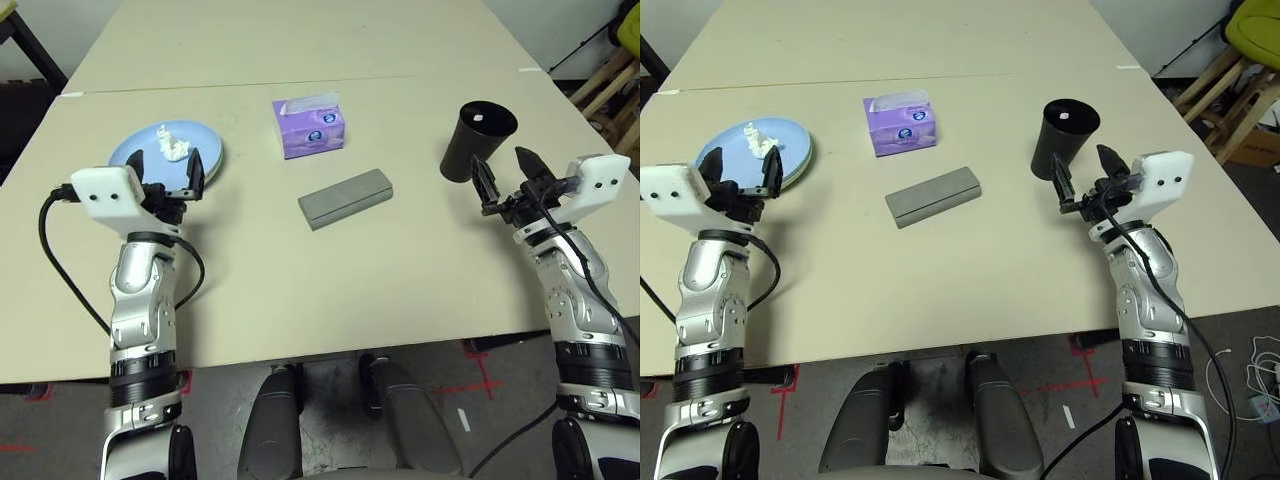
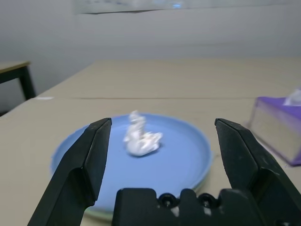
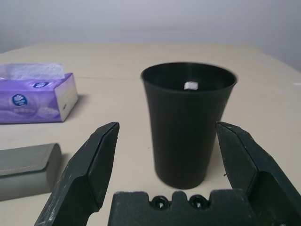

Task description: Organize and tidy the items on the table.

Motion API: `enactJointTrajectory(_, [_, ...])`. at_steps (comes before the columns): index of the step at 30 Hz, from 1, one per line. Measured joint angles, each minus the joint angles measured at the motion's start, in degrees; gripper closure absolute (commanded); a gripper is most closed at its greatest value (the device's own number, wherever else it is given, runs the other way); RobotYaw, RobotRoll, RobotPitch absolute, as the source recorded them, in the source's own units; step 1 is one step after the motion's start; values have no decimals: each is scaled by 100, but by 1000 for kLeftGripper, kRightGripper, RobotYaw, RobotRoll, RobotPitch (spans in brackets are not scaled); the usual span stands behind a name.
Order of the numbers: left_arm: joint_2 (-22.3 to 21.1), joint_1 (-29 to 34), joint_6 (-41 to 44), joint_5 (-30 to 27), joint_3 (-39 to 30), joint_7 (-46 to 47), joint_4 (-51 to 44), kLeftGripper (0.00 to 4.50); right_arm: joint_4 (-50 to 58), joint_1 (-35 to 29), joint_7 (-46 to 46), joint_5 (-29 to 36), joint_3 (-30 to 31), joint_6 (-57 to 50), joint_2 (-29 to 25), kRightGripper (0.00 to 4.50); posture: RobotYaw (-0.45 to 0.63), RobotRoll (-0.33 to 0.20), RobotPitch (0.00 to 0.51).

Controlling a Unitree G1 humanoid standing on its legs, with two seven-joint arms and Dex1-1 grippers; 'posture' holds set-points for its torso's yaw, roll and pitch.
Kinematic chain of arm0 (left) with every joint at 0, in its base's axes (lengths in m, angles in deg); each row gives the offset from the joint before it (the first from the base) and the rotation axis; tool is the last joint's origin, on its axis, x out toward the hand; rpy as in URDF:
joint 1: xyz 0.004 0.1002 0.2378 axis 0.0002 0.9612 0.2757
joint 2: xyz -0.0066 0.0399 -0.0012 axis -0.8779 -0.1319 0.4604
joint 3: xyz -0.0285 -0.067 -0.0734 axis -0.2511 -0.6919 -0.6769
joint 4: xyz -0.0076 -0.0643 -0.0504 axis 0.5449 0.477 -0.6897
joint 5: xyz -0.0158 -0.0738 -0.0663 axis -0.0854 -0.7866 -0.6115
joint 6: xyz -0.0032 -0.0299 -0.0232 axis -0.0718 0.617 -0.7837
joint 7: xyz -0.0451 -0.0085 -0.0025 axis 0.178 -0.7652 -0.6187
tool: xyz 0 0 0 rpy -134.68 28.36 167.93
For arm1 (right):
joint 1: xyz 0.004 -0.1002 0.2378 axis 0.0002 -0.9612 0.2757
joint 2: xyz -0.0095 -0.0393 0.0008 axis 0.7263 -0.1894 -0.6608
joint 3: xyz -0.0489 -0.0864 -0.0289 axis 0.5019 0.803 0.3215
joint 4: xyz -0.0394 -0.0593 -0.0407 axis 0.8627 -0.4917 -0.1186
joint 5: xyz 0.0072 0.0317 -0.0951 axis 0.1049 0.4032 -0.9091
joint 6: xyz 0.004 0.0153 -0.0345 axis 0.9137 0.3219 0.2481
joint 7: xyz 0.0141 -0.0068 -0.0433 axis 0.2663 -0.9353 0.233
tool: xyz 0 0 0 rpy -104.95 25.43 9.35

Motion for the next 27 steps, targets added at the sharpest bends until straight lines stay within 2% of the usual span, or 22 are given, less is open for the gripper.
enactJointTrajectory(16, [-263,427,-3,-236,-201,-286,43,0,-130,104,-68,13,5,-1,-43,10,140,0,194])
enactJointTrajectory(27, [-429,539,187,-661,-402,-588,39,0,15,-135,419,73,-330,-58,-27,10,127,0,194])
